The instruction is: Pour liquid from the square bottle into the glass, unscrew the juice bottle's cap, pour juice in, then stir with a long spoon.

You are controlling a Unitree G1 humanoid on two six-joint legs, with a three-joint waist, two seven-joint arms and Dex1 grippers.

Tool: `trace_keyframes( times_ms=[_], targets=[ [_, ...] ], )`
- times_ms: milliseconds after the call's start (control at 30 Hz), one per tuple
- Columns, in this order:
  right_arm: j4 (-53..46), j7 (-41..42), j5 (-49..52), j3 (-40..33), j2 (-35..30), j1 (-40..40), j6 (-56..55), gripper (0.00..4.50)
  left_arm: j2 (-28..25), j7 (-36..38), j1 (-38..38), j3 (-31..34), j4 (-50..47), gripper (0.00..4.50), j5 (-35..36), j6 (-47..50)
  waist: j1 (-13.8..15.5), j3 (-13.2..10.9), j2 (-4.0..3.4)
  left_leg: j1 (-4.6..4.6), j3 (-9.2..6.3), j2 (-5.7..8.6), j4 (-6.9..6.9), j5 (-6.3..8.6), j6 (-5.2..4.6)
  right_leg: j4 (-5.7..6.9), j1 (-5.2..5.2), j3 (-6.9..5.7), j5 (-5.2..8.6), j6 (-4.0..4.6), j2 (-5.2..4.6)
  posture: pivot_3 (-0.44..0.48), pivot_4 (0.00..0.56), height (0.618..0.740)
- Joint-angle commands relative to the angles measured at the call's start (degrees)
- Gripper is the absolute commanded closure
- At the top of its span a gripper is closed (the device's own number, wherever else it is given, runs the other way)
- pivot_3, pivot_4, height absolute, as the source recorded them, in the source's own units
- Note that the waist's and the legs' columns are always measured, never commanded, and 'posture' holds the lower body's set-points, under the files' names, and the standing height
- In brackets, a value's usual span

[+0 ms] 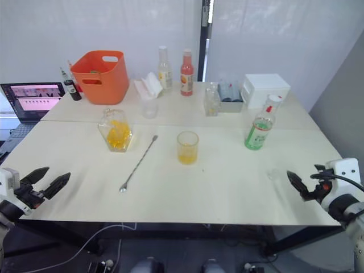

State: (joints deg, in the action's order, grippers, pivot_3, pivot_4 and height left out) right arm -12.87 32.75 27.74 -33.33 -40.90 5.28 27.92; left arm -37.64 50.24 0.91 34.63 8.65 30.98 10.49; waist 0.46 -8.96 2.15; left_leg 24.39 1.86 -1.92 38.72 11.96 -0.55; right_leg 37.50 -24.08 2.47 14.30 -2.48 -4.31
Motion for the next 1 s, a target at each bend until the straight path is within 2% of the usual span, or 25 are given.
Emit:
trace_keyframes(
  times_ms=[33, 133, 200, 367, 500, 733, 1000],
  targets=[
    [-3.8, -1.1, 1.8, -1.0, 0.3, -1.0, 1.3, 0.0, -0.7, 2.2, 0.6, -0.5, -3.7, 0.02, 2.8, 1.7, -0.1, 0.0, 0.0, -0.01, 0.0, 0.0, 0.0, 0.0, 0.0, 0.0, 0.0, 0.01, 0.0, 0.0, -0.01, 0.0, 0.15, 0.715],
    [-7.9, -5.2, 3.3, 1.2, 2.0, -4.5, 5.2, 0.0, -0.5, 3.9, 2.0, -1.8, -8.0, 0.02, 5.7, 5.4, -0.3, 0.0, 0.0, -0.01, 0.0, -0.01, -0.01, 0.0, 0.0, 0.01, 0.0, 0.01, 0.0, 0.0, 0.0, 0.0, 0.15, 0.715],
    [-9.5, -11.2, 2.5, 4.3, 3.8, -10.0, 9.5, 0.0, -0.2, 4.9, 2.7, -4.2, -13.1, 0.02, 8.3, 8.8, -0.7, 0.0, 0.0, -0.01, -0.01, -0.07, -0.01, 0.0, 0.0, 0.06, -0.03, 0.03, 0.0, 0.01, 0.0, 0.0, 0.15, 0.715],
    [-6.7, -18.7, 0.4, 9.8, 7.7, -21.9, 13.5, 0.0, 1.1, 3.0, 0.6, -10.5, -23.4, 0.02, 12.8, 14.9, -0.9, 0.0, 0.0, 0.02, -0.07, 0.0, -0.01, 0.0, 0.01, 0.08, -0.02, 0.03, 0.01, 0.01, 0.0, 0.0, 0.15, 0.715],
    [3.0, -20.9, -3.6, 13.5, 8.9, -31.3, 11.6, 0.0, 1.4, 1.4, -4.0, -15.7, -29.0, 0.02, 16.1, 19.8, -0.8, 0.0, -0.01, 0.19, -0.13, 0.07, 0.0, 0.0, -0.01, 0.05, -0.08, 0.02, 0.02, -0.04, 0.01, 0.0, 0.15, 0.715],
    [23.4, -22.3, -9.5, 16.0, 9.8, -45.8, 3.5, 0.0, 2.9, -1.1, -11.0, -21.0, -33.4, 0.02, 18.5, 22.6, -1.3, 0.0, -0.02, 0.19, -0.13, 0.17, -0.02, 0.0, -0.01, 0.03, -0.09, 0.03, 0.02, -0.05, 0.08, 0.0, 0.15, 0.715],
    [38.7, -19.6, -12.2, 17.5, 10.5, -54.7, -5.0, 0.0, 3.4, -2.5, -13.2, -23.5, -35.6, 0.02, 19.9, 24.2, -1.5, 0.0, -0.02, 0.2, -0.12, 0.17, -0.09, 0.0, -0.01, 0.0, -0.12, 0.06, 0.01, -0.05, 0.1, 0.0, 0.15, 0.715]
  ],
)
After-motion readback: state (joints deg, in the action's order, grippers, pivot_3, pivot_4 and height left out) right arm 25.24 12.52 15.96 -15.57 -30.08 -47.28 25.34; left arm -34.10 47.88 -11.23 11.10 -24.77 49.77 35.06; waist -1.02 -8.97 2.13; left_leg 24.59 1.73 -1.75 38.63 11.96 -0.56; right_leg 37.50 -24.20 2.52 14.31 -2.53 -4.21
